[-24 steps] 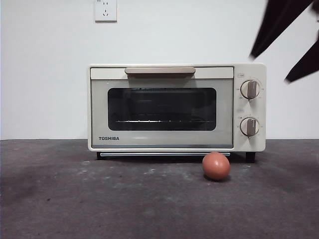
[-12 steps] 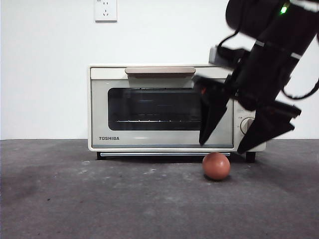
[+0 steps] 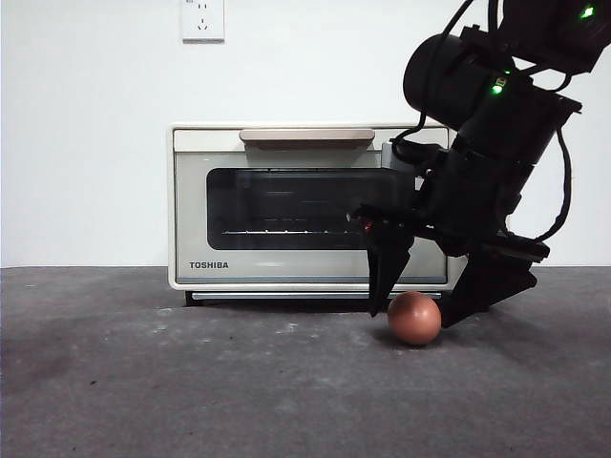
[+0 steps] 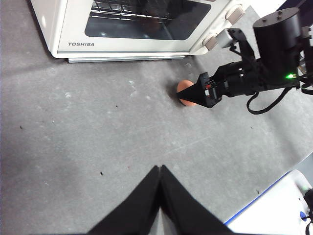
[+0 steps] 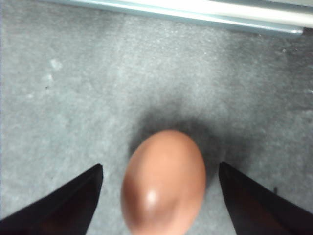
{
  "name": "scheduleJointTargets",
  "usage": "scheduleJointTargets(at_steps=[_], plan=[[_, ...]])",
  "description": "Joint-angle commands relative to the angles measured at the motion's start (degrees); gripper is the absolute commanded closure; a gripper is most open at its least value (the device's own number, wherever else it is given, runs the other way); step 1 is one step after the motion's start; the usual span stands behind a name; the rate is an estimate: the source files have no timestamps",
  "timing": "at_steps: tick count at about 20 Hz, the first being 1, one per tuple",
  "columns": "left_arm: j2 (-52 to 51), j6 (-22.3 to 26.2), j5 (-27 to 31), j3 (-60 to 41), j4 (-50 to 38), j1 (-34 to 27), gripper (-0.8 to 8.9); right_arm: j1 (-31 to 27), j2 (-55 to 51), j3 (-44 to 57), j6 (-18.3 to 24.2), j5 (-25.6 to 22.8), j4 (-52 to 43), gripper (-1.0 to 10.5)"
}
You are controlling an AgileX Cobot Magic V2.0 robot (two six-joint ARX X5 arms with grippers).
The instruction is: Eggoven
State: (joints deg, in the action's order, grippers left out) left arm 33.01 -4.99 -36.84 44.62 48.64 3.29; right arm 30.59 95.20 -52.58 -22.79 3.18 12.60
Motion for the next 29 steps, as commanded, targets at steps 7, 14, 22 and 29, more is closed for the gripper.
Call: scheduleJointTargets(at_steps=[7, 14, 22, 29], plan=[[0.31, 1.05, -0.26, 1.07, -0.44, 0.15, 8.06, 0.42, 2.69, -2.27, -0.33, 0.0, 1.75, 7.2], [0.31, 1.05, -0.26, 1.07, -0.46, 0.15, 8.06, 0.39, 2.69, -2.27, 0.33, -0.2, 3.91, 8.6], [0.55, 1.03, -0.24, 1.07, -0.72, 0.15, 8.06, 0.35, 1.7, -2.32, 0.33, -0.13, 2.97, 9.4], [4.44, -1.14, -0.24, 1.09, -6.14, 0.87, 8.06, 0.37, -7.17, -2.32, 2.08, 0.48, 6.62, 9.4]])
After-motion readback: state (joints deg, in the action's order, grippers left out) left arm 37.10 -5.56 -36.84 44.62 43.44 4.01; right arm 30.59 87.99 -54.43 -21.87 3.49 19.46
